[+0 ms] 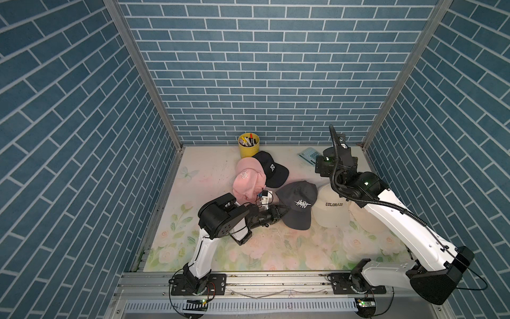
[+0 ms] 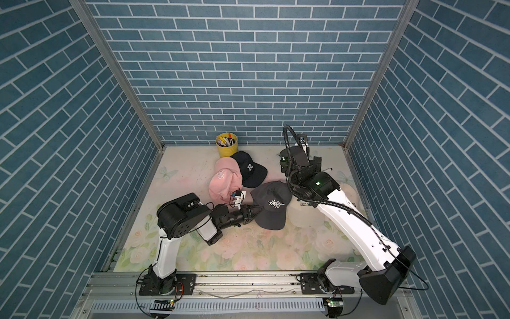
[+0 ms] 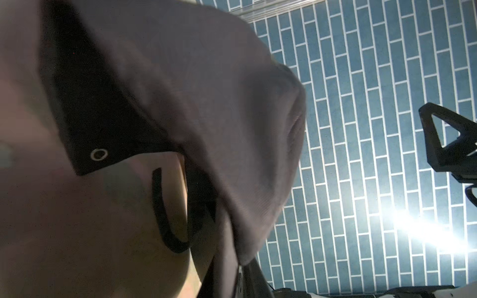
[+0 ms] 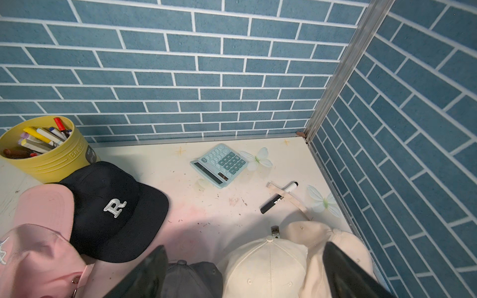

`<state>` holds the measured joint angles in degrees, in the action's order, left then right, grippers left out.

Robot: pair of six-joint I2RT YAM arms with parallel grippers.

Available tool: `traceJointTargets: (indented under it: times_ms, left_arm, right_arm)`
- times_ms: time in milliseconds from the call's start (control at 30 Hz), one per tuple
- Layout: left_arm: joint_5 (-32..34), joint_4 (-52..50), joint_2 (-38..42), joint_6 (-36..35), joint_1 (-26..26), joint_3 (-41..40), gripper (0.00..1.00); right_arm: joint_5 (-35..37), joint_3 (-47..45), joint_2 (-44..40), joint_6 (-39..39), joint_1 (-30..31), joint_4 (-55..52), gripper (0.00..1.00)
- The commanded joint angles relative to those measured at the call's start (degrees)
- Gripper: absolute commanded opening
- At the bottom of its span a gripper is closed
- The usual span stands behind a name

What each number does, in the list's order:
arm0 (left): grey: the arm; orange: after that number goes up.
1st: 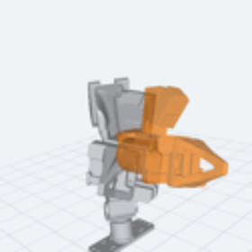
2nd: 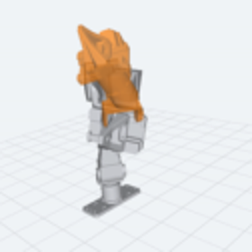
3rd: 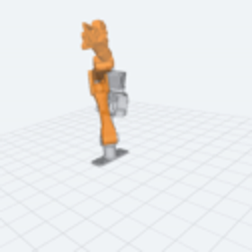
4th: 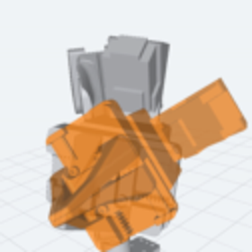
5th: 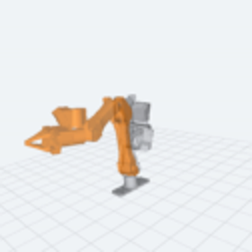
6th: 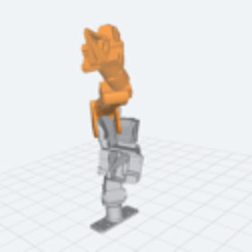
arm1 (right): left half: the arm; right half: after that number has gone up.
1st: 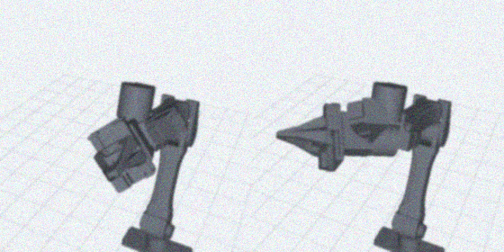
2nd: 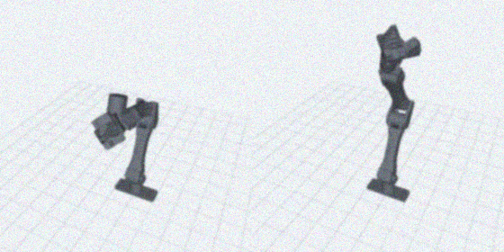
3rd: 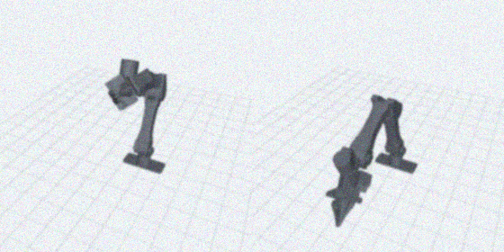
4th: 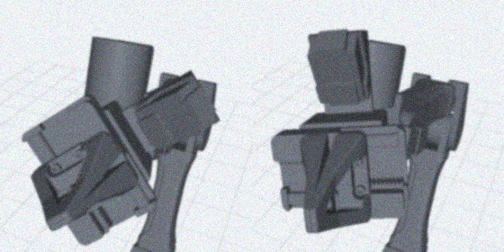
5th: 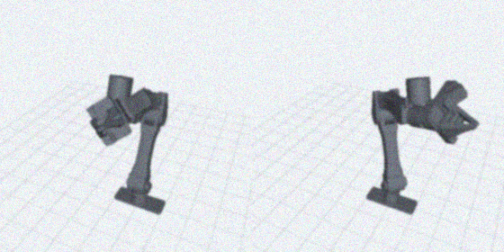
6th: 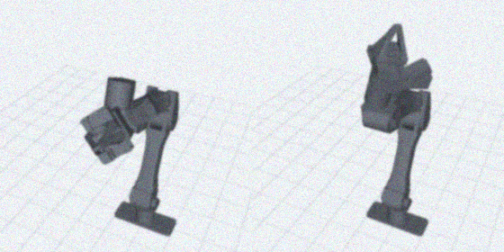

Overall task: Open the adjustable buckle of the baseball cap
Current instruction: Place the baseball cap at the center of the board.

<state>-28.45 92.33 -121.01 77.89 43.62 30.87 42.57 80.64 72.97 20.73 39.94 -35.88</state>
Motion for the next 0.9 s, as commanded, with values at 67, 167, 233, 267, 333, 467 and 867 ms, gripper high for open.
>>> traceJointTargets:
  times_ms: [67,167,233,267,333,467,867]
  left_arm:
    - [1.80,9.41,-0.48,2.37,-0.02,-1.29,0.31]
    - [1.93,7.03,0.66,2.05,-0.20,-1.43,0.48]
    - [-0.39,3.40,1.71,1.16,-0.04,-1.24,0.62]
    - [-1.54,-0.67,2.76,0.58,0.29,-0.88,0.66]
    - [-2.48,-9.46,6.41,-2.88,1.43,-1.04,0.69]
    - [-2.66,-35.14,15.57,-12.89,2.57,0.81,0.73]
    - [7.64,-83.01,23.17,-31.99,6.31,13.40,0.82]
  right_arm:
    - [-1.50,-0.83,0.65,0.85,-0.22,-0.24,0.93]
    - [-2.00,-0.84,1.20,0.87,-0.21,-0.06,0.93]
    - [-2.16,-0.79,1.56,0.74,-0.20,-0.15,0.93]
    - [-2.24,-0.63,1.64,0.51,-0.21,-0.16,0.93]
    - [-2.08,-0.49,1.73,-0.06,-0.22,0.12,0.93]
    - [-2.37,-0.49,1.91,-0.94,-0.15,0.80,0.93]
    - [-5.04,-3.07,2.10,0.33,-0.56,3.38,0.94]
